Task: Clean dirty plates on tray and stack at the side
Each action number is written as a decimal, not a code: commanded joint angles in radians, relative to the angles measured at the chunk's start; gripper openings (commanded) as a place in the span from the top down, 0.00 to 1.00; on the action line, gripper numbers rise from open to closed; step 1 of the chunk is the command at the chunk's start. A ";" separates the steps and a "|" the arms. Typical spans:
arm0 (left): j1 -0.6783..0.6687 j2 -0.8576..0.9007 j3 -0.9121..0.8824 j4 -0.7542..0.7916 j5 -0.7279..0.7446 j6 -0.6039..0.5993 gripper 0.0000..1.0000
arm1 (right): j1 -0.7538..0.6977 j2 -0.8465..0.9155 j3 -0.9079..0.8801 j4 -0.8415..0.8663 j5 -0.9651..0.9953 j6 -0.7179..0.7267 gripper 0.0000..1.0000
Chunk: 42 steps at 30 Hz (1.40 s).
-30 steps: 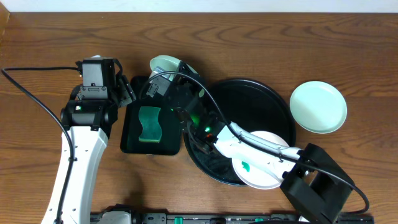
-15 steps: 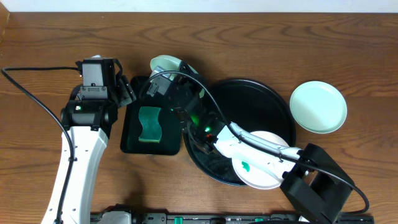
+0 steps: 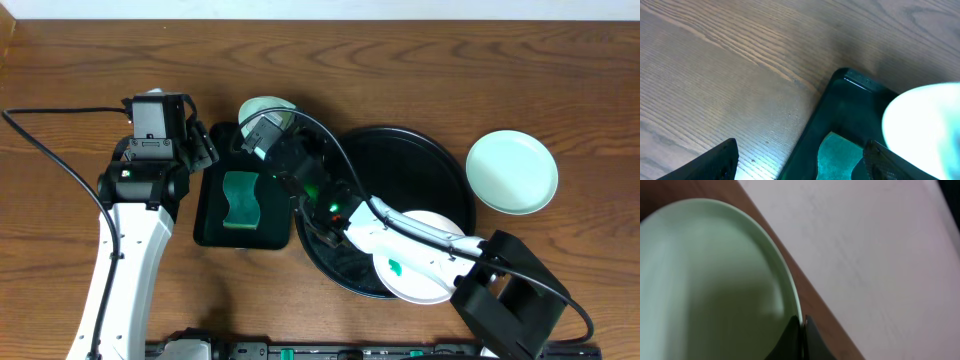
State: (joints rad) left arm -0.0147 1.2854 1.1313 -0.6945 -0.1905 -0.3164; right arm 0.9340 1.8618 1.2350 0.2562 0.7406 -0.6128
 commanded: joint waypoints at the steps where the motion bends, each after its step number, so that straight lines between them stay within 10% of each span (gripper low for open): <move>1: 0.003 0.002 0.015 0.000 -0.020 0.002 0.20 | -0.016 -0.003 0.015 0.075 0.015 -0.074 0.99; 6: 0.003 0.002 0.015 0.000 -0.020 0.002 0.20 | -0.014 -0.003 0.015 0.145 0.015 -0.063 0.99; 17: 0.003 0.002 0.015 0.000 -0.020 0.002 0.20 | -0.018 -0.003 0.015 -0.008 0.009 0.613 0.99; 26: 0.003 0.002 0.015 0.000 -0.020 0.002 0.20 | -0.066 -0.040 0.015 -0.080 -0.131 0.861 0.99; 42: 0.003 0.002 0.015 0.000 -0.020 0.002 0.20 | -0.568 -0.421 0.015 -0.682 -0.798 1.260 0.99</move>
State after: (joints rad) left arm -0.0147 1.2854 1.1313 -0.6949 -0.1905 -0.3164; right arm 0.4683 1.4948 1.2411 -0.3553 0.1307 0.5217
